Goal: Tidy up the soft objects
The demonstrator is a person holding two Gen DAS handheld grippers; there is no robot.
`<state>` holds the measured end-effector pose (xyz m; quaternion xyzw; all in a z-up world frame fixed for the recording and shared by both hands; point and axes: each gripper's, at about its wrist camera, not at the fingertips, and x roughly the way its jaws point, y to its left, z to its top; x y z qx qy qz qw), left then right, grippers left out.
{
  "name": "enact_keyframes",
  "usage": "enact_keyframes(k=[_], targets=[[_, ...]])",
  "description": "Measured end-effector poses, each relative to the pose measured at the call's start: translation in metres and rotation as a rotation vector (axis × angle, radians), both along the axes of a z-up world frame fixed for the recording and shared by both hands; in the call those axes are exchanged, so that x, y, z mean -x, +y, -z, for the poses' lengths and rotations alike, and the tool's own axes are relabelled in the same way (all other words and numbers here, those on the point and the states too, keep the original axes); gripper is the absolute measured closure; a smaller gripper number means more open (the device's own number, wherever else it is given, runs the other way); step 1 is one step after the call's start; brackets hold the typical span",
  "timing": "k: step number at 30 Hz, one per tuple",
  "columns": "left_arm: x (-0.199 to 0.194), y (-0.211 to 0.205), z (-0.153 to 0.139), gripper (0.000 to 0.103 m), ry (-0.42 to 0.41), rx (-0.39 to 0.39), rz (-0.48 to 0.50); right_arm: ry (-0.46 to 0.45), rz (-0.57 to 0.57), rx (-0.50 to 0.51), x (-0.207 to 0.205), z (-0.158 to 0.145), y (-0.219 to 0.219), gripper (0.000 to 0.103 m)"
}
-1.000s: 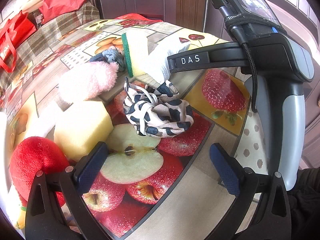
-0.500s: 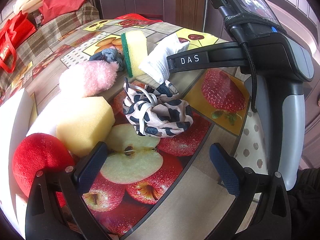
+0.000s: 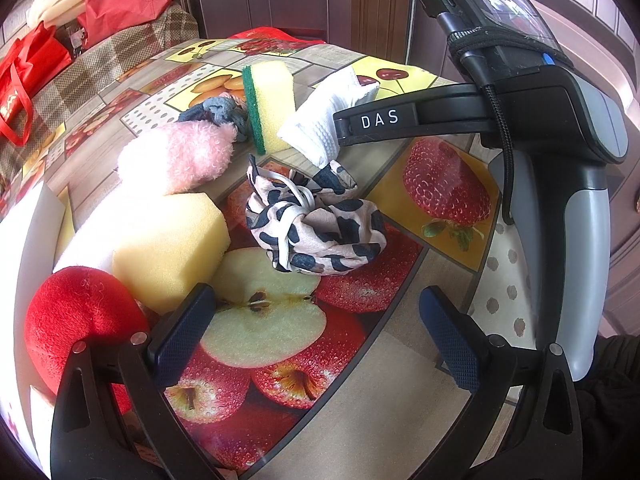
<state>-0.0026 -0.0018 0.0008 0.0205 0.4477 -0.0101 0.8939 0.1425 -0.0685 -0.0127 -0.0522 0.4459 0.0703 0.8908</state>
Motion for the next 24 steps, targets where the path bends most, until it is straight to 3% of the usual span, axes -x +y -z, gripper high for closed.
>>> enact_keyframes(k=[21,24], targets=[[0.003,0.001,-0.004,0.001,-0.003,0.003,0.008,0.000,0.000,0.000,0.000,0.000,0.001,0.000],[0.018,-0.013,-0.022,0.001,-0.100,0.028,0.015,0.000,0.000,0.000,0.000,0.000,0.000,0.000]])
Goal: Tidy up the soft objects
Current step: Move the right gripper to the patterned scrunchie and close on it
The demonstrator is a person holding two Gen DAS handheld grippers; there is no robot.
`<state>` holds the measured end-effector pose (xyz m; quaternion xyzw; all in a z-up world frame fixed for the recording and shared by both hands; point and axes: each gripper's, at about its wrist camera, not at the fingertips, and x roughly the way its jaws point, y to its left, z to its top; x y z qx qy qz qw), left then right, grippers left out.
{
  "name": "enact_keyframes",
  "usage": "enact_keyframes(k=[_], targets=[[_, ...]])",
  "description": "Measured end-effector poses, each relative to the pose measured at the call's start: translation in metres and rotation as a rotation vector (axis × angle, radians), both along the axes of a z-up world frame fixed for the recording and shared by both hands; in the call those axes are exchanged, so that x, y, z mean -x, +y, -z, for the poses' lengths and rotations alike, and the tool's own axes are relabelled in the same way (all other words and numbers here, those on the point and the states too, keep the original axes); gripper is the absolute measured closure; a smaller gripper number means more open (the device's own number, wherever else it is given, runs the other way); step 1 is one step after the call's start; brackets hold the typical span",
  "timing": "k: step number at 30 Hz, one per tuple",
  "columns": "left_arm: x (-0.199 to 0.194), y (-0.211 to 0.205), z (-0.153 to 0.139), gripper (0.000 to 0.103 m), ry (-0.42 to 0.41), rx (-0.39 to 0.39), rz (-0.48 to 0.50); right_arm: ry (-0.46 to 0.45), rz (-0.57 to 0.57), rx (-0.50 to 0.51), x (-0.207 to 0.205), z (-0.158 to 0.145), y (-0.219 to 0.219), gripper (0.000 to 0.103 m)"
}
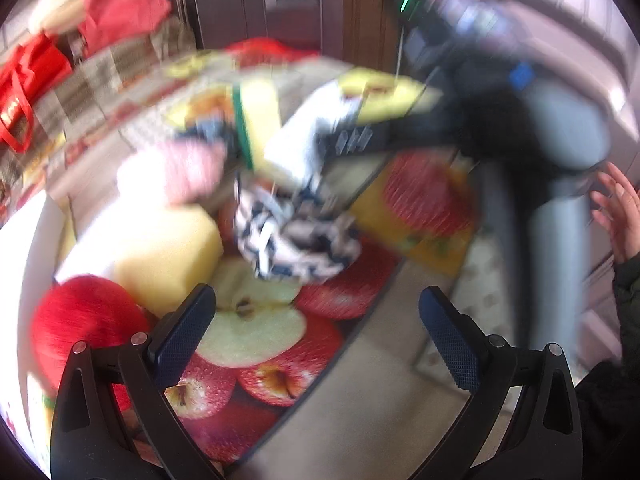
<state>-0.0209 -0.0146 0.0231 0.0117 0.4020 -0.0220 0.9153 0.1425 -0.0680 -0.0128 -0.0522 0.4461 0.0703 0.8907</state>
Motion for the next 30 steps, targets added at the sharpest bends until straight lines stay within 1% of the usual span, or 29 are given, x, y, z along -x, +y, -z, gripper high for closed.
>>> enact_keyframes(k=[2,5,7,9,10,12,13,14,15,17,18,19,21,23,24,26,28,30], targets=[[0.019,-0.004,-0.025,0.001,-0.111,0.029,0.010,0.000,0.000,0.000,0.000,0.000,0.000,0.000],[0.050,-0.002,-0.061,0.001,-0.261,0.028,-0.016,0.000,0.000,0.000,0.000,0.000,0.000,0.000],[0.070,0.007,-0.080,0.001,-0.332,0.046,-0.046,0.000,0.000,0.000,0.000,-0.001,-0.002,0.000],[0.093,0.026,-0.098,0.001,-0.388,0.085,-0.099,0.000,0.000,0.000,0.000,-0.001,-0.003,0.000],[0.100,0.035,-0.103,0.001,-0.400,0.100,-0.124,0.000,0.000,0.000,0.000,-0.001,-0.004,0.000],[0.121,0.059,-0.108,0.001,-0.415,0.133,-0.183,0.000,0.000,0.000,0.000,-0.001,-0.005,0.000],[0.139,0.077,-0.109,0.001,-0.423,0.143,-0.219,0.000,0.000,0.001,0.000,-0.002,-0.006,0.000],[0.147,0.085,-0.106,0.001,-0.423,0.137,-0.234,-0.001,0.000,0.002,0.000,-0.002,-0.007,0.000],[0.162,0.100,-0.103,0.001,-0.415,0.107,-0.270,-0.002,0.009,-0.002,0.000,0.000,-0.002,0.000],[0.180,0.112,-0.094,0.001,-0.389,0.060,-0.320,-0.008,0.038,-0.001,0.001,0.000,0.001,0.000],[0.189,0.121,-0.086,0.001,-0.355,0.044,-0.340,-0.010,0.042,0.001,0.001,0.000,0.002,0.000],[0.196,0.126,-0.078,0.001,-0.316,0.039,-0.341,-0.010,0.043,0.000,0.001,0.000,0.001,0.000],[0.198,0.123,-0.064,0.001,-0.250,0.032,-0.321,-0.006,0.041,-0.006,0.000,0.001,0.003,0.000],[0.201,0.111,-0.048,0.001,-0.178,0.024,-0.281,-0.006,0.041,-0.004,0.000,0.001,0.004,0.000],[0.199,0.102,-0.035,0.001,-0.123,0.025,-0.245,-0.006,0.041,-0.005,0.000,0.001,0.004,0.000],[0.191,0.087,-0.015,0.001,-0.046,0.011,-0.209,-0.007,0.041,-0.003,0.000,0.001,0.004,0.000],[0.182,0.075,0.000,0.001,0.003,-0.015,-0.202,-0.006,0.041,-0.005,0.000,0.001,0.004,0.000],[0.178,0.071,0.006,0.001,0.022,-0.014,-0.203,-0.004,0.032,-0.020,-0.001,0.000,0.002,0.000]])
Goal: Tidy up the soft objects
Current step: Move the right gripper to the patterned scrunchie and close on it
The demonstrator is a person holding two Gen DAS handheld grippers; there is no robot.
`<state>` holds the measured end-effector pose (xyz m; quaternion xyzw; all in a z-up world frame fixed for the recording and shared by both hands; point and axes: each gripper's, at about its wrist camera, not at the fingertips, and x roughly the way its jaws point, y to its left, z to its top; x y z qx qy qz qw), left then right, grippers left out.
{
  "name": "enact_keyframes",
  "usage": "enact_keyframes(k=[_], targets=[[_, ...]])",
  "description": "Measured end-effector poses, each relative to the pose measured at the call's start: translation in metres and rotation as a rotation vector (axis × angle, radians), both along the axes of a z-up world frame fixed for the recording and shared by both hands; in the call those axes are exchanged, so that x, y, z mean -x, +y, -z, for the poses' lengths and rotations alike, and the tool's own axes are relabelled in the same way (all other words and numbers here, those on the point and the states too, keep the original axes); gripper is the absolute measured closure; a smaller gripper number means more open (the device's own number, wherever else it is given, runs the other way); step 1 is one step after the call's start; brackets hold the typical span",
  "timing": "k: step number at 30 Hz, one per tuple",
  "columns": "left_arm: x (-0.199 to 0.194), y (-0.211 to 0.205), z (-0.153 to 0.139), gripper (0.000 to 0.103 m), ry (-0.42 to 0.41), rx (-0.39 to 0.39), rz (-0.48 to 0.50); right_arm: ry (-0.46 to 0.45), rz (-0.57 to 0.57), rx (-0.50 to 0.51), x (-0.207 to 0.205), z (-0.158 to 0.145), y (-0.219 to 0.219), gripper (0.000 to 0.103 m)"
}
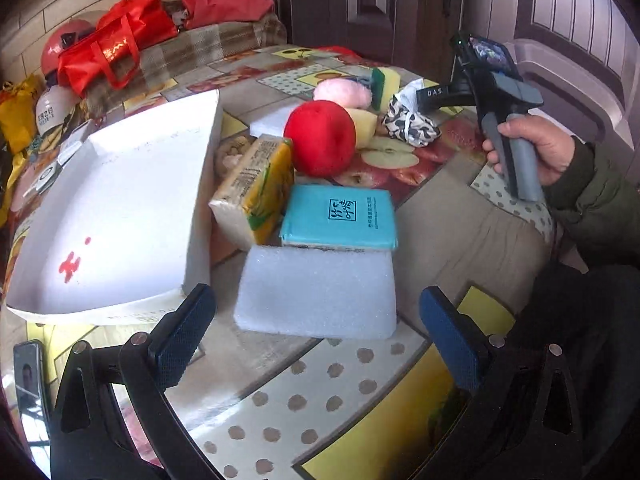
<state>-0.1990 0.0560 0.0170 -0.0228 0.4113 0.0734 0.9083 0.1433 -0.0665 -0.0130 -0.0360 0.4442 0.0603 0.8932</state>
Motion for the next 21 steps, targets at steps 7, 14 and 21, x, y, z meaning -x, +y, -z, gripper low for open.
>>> enact_keyframes(k=[7,14,21], targets=[[-0.017,0.004,0.013,0.001,0.062,0.002,-0.015,-0.028,-0.187,-0.254,0.010,-0.017,-0.028,0.000],[-0.027,0.007,0.017,0.001,0.099,0.009,0.010,-0.244,-0.565,-0.416,0.062,-0.065,-0.030,0.000],[-0.028,0.011,0.018,0.004,0.115,0.045,0.018,-0.170,-0.863,-0.188,0.092,-0.045,0.027,0.000]])
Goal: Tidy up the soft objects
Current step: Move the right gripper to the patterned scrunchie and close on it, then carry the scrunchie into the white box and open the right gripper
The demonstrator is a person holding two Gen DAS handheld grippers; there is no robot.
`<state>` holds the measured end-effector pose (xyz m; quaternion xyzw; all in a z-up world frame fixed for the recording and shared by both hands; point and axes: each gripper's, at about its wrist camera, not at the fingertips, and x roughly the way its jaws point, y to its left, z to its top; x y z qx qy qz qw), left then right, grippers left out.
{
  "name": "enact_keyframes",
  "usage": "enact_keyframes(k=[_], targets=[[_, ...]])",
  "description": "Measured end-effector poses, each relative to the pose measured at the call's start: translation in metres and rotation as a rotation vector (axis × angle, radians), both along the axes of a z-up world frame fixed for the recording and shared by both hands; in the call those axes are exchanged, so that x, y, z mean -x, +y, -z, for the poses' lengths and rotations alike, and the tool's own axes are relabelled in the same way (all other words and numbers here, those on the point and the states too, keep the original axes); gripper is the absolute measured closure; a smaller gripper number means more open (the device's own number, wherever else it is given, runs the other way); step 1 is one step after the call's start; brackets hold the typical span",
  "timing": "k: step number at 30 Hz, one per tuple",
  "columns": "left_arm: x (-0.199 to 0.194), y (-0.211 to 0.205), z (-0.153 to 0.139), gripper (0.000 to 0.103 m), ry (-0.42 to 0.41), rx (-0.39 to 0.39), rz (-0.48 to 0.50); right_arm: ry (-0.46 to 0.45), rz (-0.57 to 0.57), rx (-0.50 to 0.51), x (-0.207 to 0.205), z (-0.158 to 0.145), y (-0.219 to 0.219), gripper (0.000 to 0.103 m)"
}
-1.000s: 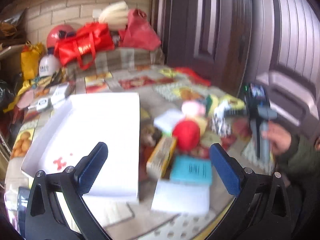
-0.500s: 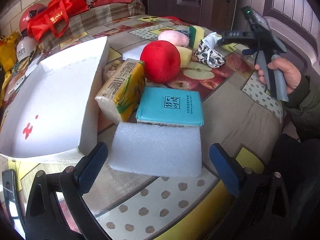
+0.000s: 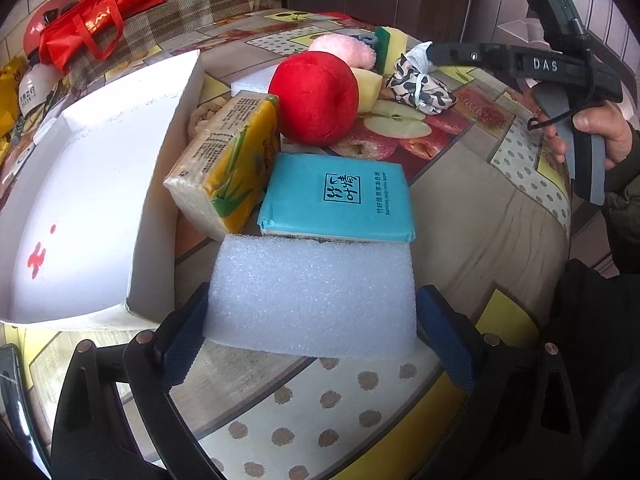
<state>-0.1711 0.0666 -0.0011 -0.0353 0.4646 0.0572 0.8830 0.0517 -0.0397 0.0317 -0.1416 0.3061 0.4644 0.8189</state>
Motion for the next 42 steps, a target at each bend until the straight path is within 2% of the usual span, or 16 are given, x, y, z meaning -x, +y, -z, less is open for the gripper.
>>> enact_keyframes(k=[1,3,7,11,13,14,16,18,22,24,27,29,31,32,35,42], targets=[[0.000,0.000,0.000,0.004,0.001,0.000,0.000,-0.005,-0.024,0.028,0.002,0.005,0.004,0.001],[0.000,0.001,0.000,0.005,0.000,-0.001,-0.003,-0.003,-0.061,0.085,0.004,0.015,0.013,0.009],[0.000,0.002,-0.002,0.006,-0.006,0.005,-0.011,0.023,-0.056,0.166,0.002,0.033,0.021,0.019],[-0.004,0.002,-0.003,0.006,-0.002,0.001,-0.016,0.046,-0.043,0.190,-0.004,0.040,0.026,0.030],[-0.007,0.002,-0.002,0.006,0.002,-0.001,-0.013,0.051,-0.047,0.195,-0.004,0.042,0.026,0.041],[-0.009,0.001,-0.001,0.011,0.006,-0.005,-0.014,0.051,-0.050,0.198,-0.003,0.043,0.027,0.047],[-0.009,-0.001,-0.001,0.011,0.000,-0.016,-0.007,0.046,-0.055,0.190,-0.002,0.041,0.026,0.051],[-0.006,-0.003,-0.002,0.012,-0.013,-0.015,0.007,0.049,-0.057,0.170,-0.001,0.037,0.021,0.055],[0.006,-0.003,-0.011,0.012,-0.076,-0.027,-0.007,0.021,-0.043,0.069,0.004,0.019,0.005,0.056],[0.014,0.001,-0.021,0.012,-0.134,-0.022,-0.031,-0.012,-0.035,-0.029,0.012,0.001,-0.006,0.056],[0.030,0.012,-0.045,0.012,-0.297,-0.031,-0.077,-0.064,-0.012,-0.202,0.024,-0.022,-0.019,0.055],[0.041,0.020,-0.059,0.012,-0.411,-0.092,-0.138,-0.087,0.002,-0.296,0.032,-0.027,-0.023,0.055],[0.051,0.022,-0.065,0.012,-0.513,-0.239,-0.208,-0.125,0.016,-0.349,0.044,-0.025,-0.024,0.055],[0.053,0.024,-0.066,0.012,-0.529,-0.279,-0.227,-0.141,0.016,-0.357,0.048,-0.022,-0.022,0.055],[0.063,0.034,-0.070,0.012,-0.596,-0.287,-0.273,-0.210,-0.011,-0.370,0.065,-0.023,-0.018,0.055],[0.073,0.055,-0.067,0.012,-0.619,-0.232,-0.352,-0.229,-0.092,-0.392,0.089,-0.024,0.003,0.055]])
